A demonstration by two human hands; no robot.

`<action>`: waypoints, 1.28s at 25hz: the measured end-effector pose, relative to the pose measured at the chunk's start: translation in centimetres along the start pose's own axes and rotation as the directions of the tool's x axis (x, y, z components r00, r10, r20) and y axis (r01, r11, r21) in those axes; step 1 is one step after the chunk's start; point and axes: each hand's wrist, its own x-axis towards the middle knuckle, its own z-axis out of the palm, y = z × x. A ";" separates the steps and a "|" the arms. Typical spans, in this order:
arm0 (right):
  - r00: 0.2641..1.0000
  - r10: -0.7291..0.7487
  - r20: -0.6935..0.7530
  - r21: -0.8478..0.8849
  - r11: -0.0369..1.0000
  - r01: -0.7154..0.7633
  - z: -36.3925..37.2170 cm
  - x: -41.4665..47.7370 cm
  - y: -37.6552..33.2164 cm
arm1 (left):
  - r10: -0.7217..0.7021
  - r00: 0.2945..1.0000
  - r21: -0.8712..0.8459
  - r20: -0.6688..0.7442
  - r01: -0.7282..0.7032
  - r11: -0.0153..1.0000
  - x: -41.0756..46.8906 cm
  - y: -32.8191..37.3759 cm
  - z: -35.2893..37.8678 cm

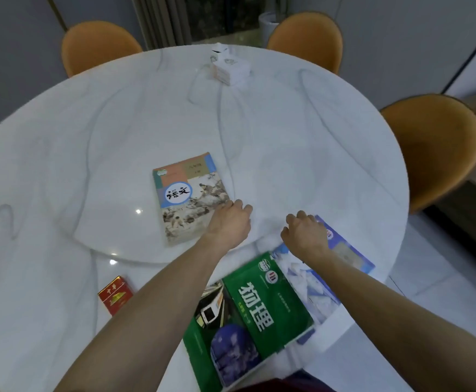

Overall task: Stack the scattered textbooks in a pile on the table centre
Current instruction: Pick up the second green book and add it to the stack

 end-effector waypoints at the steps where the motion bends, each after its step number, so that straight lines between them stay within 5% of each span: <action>1: 1.000 0.019 0.007 0.002 1.000 -0.019 0.2 -0.9 0.7 | 0.023 1.000 0.002 0.004 -0.023 1.000 -0.1 0.8 0.3; 15: 0.879 0.421 0.223 0.173 0.870 -0.461 5.7 -12.5 6.1 | 0.198 0.967 -0.110 0.158 -0.182 0.977 -1.0 6.8 6.1; 20: 0.855 0.395 0.336 0.350 0.791 -0.503 6.9 -13.9 3.1 | 0.131 0.969 -0.207 0.209 -0.087 0.974 -3.3 4.9 8.1; 26: 0.826 0.416 0.380 0.364 0.754 -0.547 7.9 -14.2 1.9 | 0.011 0.958 -0.286 0.286 0.074 0.955 -4.9 1.7 9.2; 32: 0.757 0.453 0.471 0.444 0.620 -0.647 8.2 -13.2 2.0 | -0.049 0.942 -0.502 0.332 0.221 0.836 -5.3 1.0 8.7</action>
